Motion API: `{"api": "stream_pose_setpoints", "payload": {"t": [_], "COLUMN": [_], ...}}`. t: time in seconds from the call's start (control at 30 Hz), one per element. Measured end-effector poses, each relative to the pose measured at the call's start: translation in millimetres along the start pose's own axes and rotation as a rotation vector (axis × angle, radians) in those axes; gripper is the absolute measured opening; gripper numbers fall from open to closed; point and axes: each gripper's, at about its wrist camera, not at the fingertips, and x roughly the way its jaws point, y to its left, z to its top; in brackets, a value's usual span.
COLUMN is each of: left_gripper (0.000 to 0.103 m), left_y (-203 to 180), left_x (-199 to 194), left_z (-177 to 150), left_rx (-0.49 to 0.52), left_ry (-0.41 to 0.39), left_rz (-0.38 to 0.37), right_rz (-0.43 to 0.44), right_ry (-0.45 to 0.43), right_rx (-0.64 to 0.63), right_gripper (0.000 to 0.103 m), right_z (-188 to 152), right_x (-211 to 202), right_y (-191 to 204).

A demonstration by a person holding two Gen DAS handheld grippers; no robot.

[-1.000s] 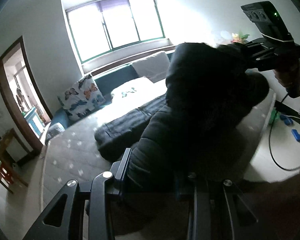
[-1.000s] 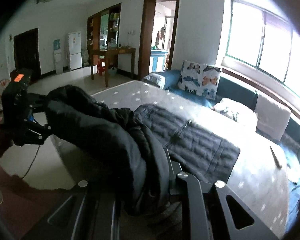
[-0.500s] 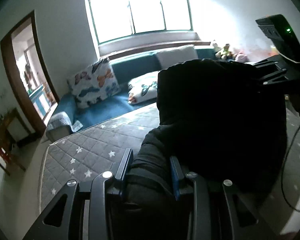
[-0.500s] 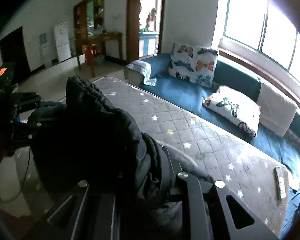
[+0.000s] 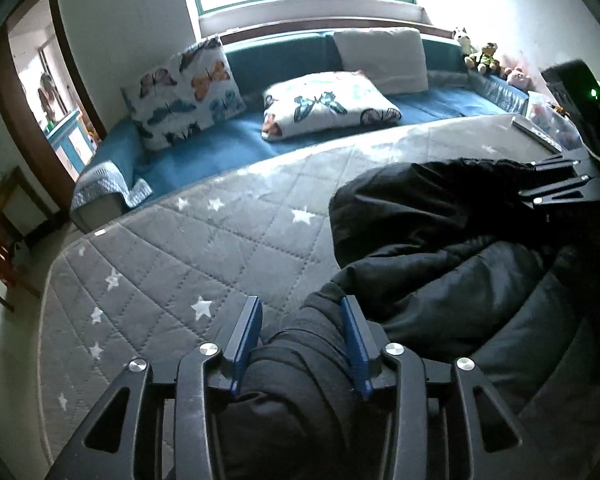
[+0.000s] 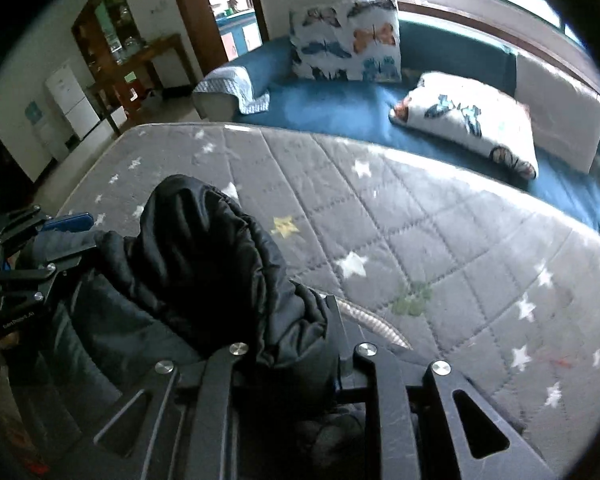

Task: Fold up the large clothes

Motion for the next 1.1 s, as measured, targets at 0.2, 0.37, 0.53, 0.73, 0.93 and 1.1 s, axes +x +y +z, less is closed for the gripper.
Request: {"api": "stream_pose_setpoints", "payload": {"t": [0.2,0.37,0.53,0.73,0.93,1.1], "left_gripper": [0.060,0.074,0.080,0.085,0.092,0.098], "left_y": [14,24,29,32,36,39], "left_x": [49,66,68,67,72,76], "left_z": [-6,-10,-13,-15,-13,-13], "left_rx": [-0.036,-0.056,-0.073,-0.094,-0.121,-0.135], "left_ry": [0.057,0.066,0.073,0.078,0.099,0.109], "left_rz": [-0.010,0.019,0.024,0.022,0.023,0.029], "right_rz": [0.011,0.043,0.017,-0.024,0.014,-0.025], "right_ry": [0.069,-0.059,-0.128,-0.064,-0.068,-0.028], "right_rx": [0.110,0.198,0.174,0.095,0.233,0.205], "right_gripper": [0.037,0.037,0.037,0.040,0.031,0.031], "right_z": [-6,9,8,-35,-77,-64], "right_x": [22,-25,-98,-105,-60,-65], "right_y": [-20,-34,-32,-30,-80,-70]}}
